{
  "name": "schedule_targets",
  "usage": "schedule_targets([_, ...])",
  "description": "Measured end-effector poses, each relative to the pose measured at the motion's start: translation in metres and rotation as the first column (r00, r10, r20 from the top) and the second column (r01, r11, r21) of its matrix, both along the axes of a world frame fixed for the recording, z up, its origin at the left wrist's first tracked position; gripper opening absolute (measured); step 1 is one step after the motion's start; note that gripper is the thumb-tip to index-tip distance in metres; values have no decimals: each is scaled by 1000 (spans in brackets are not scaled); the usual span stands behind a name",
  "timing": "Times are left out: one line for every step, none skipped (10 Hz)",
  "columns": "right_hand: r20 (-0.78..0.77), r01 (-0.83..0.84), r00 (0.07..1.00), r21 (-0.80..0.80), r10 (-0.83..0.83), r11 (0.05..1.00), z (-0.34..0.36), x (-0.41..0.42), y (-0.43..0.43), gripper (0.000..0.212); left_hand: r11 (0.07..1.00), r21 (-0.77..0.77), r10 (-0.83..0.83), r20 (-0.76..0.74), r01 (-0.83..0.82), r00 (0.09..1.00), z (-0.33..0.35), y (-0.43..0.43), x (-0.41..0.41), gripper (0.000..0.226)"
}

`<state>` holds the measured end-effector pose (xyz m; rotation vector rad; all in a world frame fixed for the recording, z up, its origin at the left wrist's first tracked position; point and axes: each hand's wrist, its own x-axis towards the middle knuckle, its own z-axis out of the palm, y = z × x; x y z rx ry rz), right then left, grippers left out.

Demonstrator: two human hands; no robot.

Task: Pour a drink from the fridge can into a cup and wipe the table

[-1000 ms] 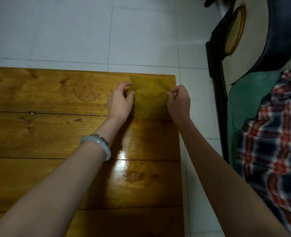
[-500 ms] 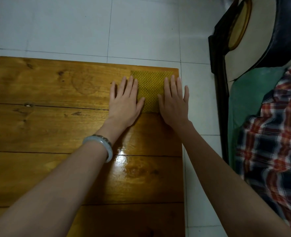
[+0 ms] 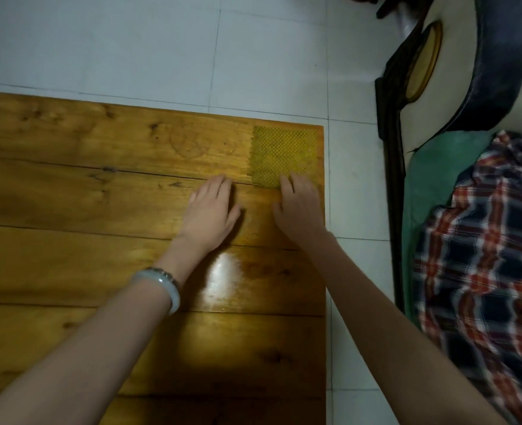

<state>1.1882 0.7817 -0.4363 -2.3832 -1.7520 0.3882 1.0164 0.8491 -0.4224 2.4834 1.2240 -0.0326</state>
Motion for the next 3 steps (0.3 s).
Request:
schedule_targets([-109,-80,991,-17,78,997,37,-53,-30,36,997,-28,72,-24,-73,997,35,-29,-58,53])
schedule_targets([-170,-178,970,0,175,984,82,-114,-50,36,984,14,181,-32,-180,983,82,-55,-125,51])
schedule_targets([-241,-261,943,-105,230,960,136,-175,-65,38,970,83,233,-44,-228,972,127,-81,-191,50])
